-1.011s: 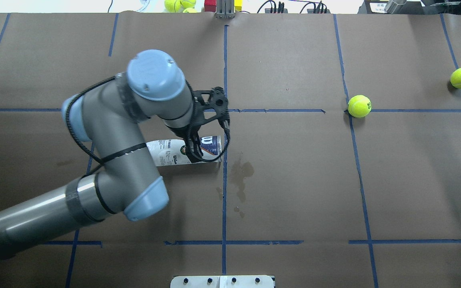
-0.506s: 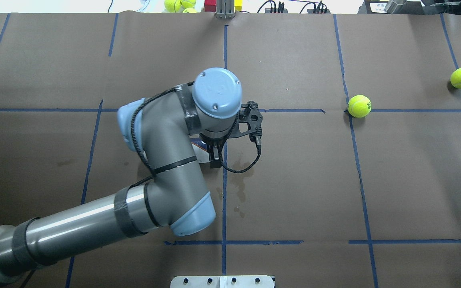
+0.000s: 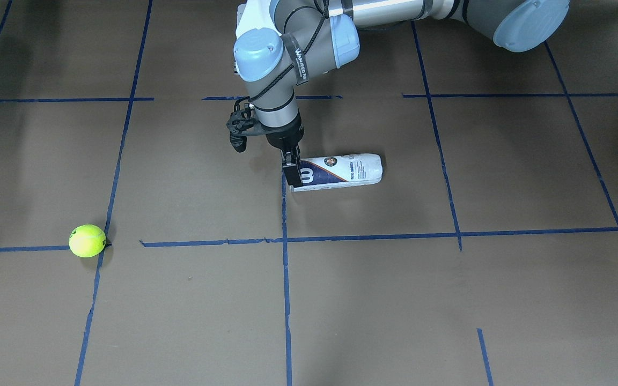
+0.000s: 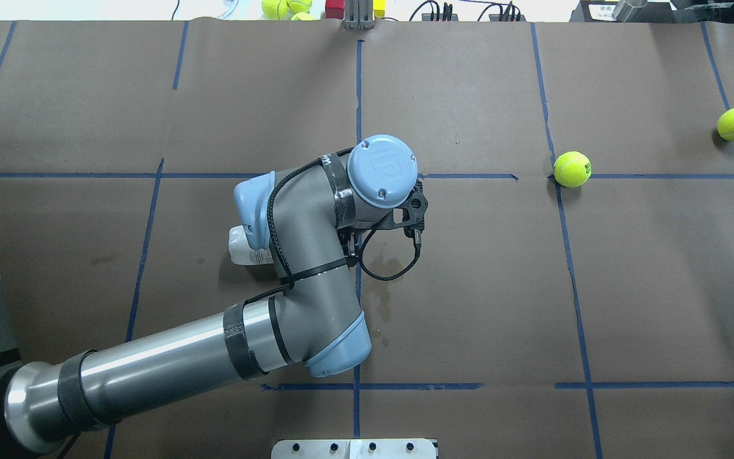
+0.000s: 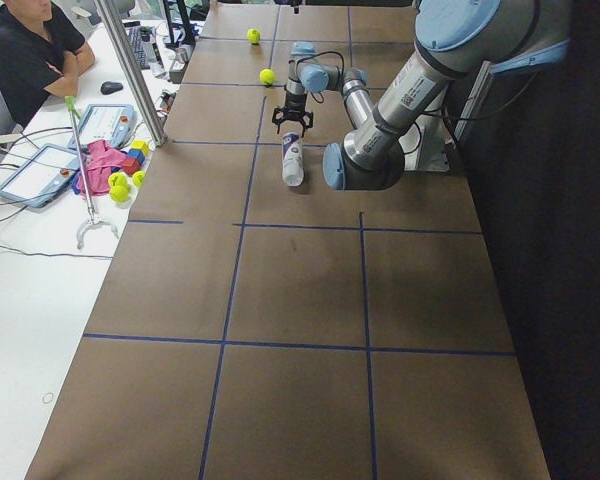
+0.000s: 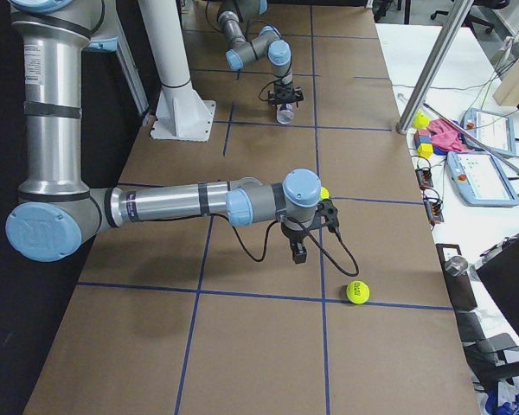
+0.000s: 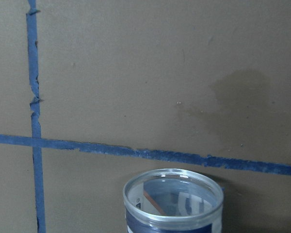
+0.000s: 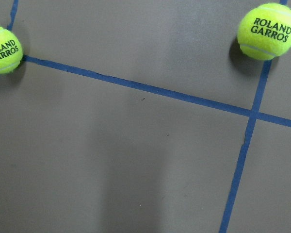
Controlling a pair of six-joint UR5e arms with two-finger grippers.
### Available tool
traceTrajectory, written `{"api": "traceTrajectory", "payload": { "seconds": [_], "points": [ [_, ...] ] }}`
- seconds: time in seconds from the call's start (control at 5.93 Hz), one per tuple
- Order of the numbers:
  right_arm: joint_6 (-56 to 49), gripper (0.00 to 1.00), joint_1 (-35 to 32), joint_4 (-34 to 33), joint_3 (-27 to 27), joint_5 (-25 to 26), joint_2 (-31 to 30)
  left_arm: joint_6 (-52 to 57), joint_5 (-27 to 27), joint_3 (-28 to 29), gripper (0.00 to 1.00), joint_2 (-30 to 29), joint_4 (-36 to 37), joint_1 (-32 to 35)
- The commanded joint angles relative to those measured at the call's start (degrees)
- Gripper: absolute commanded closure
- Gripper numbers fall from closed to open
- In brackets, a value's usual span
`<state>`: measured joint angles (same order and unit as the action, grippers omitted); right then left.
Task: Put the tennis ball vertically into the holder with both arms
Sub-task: 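Grasp the Wilson can with the left gripper near its open end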
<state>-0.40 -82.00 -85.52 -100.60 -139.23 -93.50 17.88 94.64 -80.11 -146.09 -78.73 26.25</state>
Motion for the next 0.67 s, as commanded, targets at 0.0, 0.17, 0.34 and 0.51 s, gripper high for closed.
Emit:
{"api": "traceTrajectory", "payload": {
  "seconds": [0.0,0.17,0.34,0.51],
  "points": [
    [0.0,0.01,0.1,0.0,-0.1,-0.5,-0.1,-0.1,-3.6,1.6,0.00,-0.1,-0.6,-1.3],
    [0.0,0.01,0.0,0.0,-0.1,-0.5,-0.1,-0.5,-3.6,1.8,0.00,-0.2,-0.7,-1.5],
    [0.0,0.01,0.1,0.0,0.0,-0.5,-0.1,-1.8,-3.7,2.0,0.00,0.0,-1.1,-2.2],
    [-0.1,0.01,0.2,0.0,0.1,-0.5,0.0,-1.8,-3.8,2.1,0.00,0.0,-1.3,-2.2]
  ]
}}
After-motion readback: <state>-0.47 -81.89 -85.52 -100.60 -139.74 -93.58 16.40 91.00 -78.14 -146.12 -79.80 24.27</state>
